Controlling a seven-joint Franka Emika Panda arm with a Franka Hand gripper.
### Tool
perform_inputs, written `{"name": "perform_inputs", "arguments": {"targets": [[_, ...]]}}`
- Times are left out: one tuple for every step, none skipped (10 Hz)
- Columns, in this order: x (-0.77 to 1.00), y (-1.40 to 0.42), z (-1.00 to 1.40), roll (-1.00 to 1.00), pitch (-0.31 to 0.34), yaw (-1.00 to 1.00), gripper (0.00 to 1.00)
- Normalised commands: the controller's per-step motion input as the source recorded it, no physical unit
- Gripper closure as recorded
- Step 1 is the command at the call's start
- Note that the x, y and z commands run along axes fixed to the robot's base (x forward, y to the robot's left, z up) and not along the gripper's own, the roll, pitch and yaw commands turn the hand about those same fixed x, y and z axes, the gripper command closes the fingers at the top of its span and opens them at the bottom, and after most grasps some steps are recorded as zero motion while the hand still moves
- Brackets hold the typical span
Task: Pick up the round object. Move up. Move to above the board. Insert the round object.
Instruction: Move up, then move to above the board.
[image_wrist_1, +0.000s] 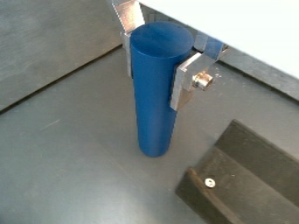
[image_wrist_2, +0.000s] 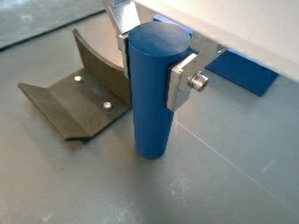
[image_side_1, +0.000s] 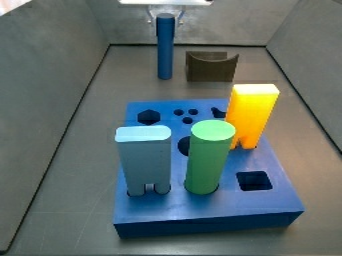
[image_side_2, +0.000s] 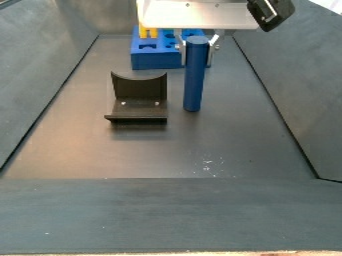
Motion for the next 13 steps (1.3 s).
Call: {"name": "perform_inputs", "arguments": {"targets": [[0.0, 0.0, 0.83, 0.0, 0.0, 0.0, 1.0], [0.0, 0.03, 0.82, 0.0, 0.002, 0.05, 1.0], [-0.01, 0.03, 0.76, 0.0, 0.017, 0.05, 1.0], [-0.01, 0.01, 0.52, -0.01, 0.034, 0.04, 1.0], [-0.01, 0.01, 0.41, -0.01, 0.041, 0.04, 1.0], [0.0, 0.01, 0.18, -0.02, 0.054, 0.03, 1.0], [-0.02, 0.3, 1.0, 0.18, 0.21, 0.42, 1.0], [-0.02, 0.3, 1.0, 0.18, 0.219, 0.4, 1.0], [-0.02, 0.26, 1.0, 0.17, 0.204, 0.3, 1.0], [-0.01, 0.21, 1.0, 0.16, 0.161, 0.18, 1.0], [0.0, 0.19, 1.0, 0.14, 0.129, 0.12, 1.0], [0.0, 0.17, 1.0, 0.11, 0.106, 0.07, 1.0], [0.0, 0.15, 1.0, 0.1, 0.094, 0.05, 1.0]]}}
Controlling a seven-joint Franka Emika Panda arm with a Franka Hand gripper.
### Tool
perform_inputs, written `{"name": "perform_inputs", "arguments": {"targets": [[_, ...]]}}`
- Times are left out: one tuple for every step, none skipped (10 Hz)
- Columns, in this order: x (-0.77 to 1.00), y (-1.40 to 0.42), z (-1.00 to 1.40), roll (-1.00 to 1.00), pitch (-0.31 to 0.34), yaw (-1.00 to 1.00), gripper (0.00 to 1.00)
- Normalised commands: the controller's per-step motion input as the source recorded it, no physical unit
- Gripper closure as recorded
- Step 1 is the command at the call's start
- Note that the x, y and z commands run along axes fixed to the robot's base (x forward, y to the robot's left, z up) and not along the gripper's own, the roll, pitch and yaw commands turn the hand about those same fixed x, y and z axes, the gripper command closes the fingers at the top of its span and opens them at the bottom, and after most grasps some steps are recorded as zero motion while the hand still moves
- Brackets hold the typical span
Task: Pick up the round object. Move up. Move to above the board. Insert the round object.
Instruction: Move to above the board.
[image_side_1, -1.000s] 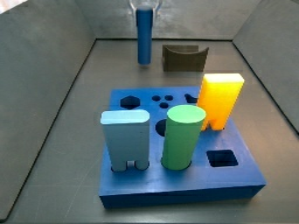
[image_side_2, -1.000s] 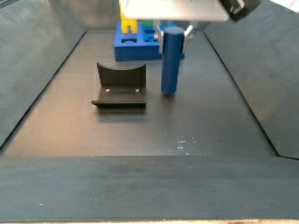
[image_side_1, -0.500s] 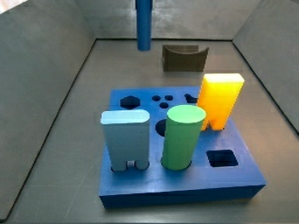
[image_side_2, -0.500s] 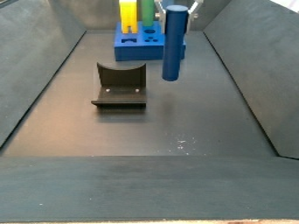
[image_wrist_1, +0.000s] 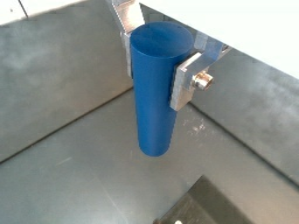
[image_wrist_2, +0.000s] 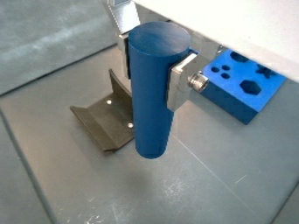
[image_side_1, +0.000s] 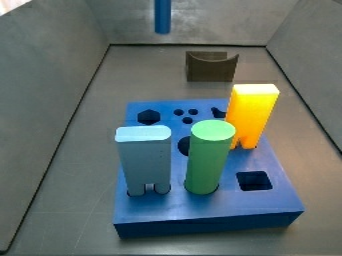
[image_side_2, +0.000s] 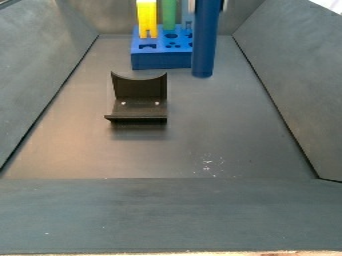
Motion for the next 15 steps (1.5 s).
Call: {"name": "perform_inputs", "arguments": {"targets": [[0.01, 0.12, 0.89, 0.1, 0.093, 0.04, 1.0], [0.01, 0.05, 0.61, 0.08, 0.098, 0.02, 1.0], [0.01, 0.03, 0.5, 0.08, 0.101, 0.02, 1.0], [0.01, 0.02, 0.22, 0.07, 0.098, 0.01, 1.0], [0.05, -1.0, 0.13, 0.02, 0.151, -0.57, 1.0], [0.05, -1.0, 0.11, 0.02, 0.134, -0.54, 1.0], [0.05, -1.0, 0.12, 0.0, 0.11, -0.31, 1.0], [0.05, -1.0, 0.12, -0.03, 0.088, -0.18, 1.0], [0.06, -1.0, 0.13, -0.02, 0.085, -0.06, 1.0], [0.06, -1.0, 0.13, -0.02, 0.079, -0.04, 1.0], [0.06, -1.0, 0.13, -0.02, 0.079, -0.03, 1.0], [0.07, -1.0, 0.14, -0.01, 0.093, 0.0, 1.0], [0.08, -1.0, 0.14, 0.0, 0.112, 0.01, 1.0], [0.1, -1.0, 0.15, -0.01, 0.129, 0.01, 1.0], [0.12, -1.0, 0.15, 0.0, 0.136, 0.01, 1.0]]}}
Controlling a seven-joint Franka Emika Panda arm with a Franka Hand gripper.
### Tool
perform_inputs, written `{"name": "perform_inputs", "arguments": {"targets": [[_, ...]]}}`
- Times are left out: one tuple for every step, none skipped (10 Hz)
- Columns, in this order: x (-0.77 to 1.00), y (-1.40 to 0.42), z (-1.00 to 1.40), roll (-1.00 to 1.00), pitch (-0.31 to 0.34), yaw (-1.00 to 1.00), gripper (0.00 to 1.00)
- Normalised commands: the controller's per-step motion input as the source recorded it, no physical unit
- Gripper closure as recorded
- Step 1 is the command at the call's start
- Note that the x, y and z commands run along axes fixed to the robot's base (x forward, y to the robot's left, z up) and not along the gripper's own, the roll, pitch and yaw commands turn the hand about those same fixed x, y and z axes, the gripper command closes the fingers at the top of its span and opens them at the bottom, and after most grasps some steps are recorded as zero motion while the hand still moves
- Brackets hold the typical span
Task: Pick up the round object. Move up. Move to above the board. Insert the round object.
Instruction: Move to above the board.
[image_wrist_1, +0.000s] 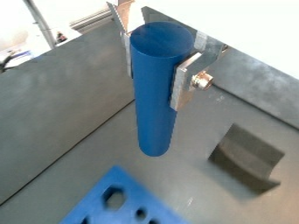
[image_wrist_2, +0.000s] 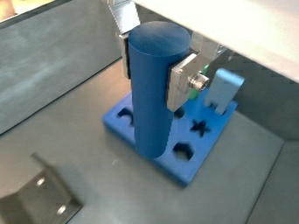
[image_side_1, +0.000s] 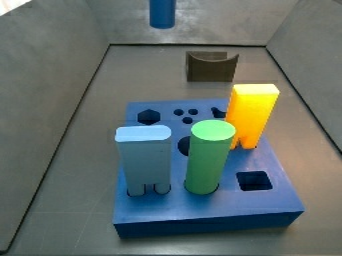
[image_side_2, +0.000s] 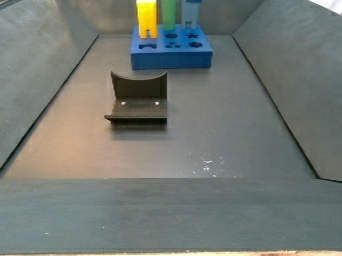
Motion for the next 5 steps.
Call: {"name": "perform_inputs", "arguments": {"targets": [[0.14, -1.0, 0.15, 0.01, 0.138, 0.01, 1.0], [0.15, -0.93, 0.15, 0.01, 0.137, 0.01, 1.0], [0.12, -0.47, 0.08, 0.03, 0.131, 0.01, 1.0], [0.1, -0.29, 0.06, 0.04, 0.116, 0.01, 1.0], [0.08, -0.18, 0.04, 0.05, 0.102, 0.01, 1.0]]}}
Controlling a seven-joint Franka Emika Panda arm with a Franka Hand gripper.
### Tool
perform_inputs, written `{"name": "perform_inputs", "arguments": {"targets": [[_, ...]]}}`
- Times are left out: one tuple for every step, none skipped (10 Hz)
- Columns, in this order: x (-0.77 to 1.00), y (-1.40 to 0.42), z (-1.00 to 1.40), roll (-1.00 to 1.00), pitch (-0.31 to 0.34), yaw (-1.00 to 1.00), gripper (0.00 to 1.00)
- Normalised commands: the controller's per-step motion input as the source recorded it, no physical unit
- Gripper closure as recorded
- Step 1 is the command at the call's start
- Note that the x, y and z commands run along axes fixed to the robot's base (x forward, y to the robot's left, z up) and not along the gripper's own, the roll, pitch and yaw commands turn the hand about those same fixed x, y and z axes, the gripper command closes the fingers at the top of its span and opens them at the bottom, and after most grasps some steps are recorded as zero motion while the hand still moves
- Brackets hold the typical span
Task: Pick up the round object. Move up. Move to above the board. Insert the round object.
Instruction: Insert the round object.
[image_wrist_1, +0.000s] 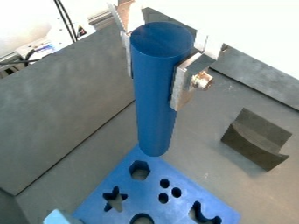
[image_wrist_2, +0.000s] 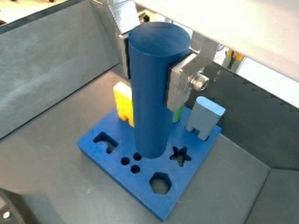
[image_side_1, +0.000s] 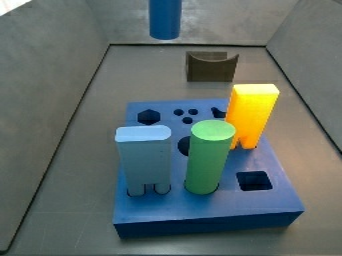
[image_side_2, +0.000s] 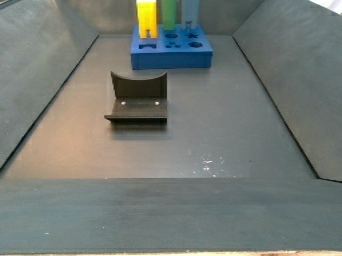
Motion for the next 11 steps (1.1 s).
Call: {"name": "perform_inputs", "arguments": {"targets": [[0.56, -0.76, -0.98, 0.0, -0.167, 0.0, 1.0], [0.57, -0.76, -0.97, 0.0, -0.163, 0.0, 1.0], [0.59, -0.75, -0.97, 0.0, -0.153, 0.0, 1.0], [0.63, -0.71, -0.95, 0.0, -0.13, 0.0, 1.0], [0.72, -0.55, -0.94, 0.0, -0.091, -0.01, 1.0], [0.78, -0.34, -0.64, 0.07, 0.0, -0.14, 1.0], [0.73, -0.29, -0.56, 0.15, 0.043, -0.15, 1.0], [0.69, -0.25, -0.46, 0.25, 0.084, -0.15, 1.0], [0.57, -0.19, -0.35, 0.35, 0.15, -0.11, 1.0], [0.49, -0.17, -0.31, 0.29, 0.163, -0.12, 1.0], [0.4, -0.06, -0.23, 0.22, 0.169, -0.13, 1.0]]}}
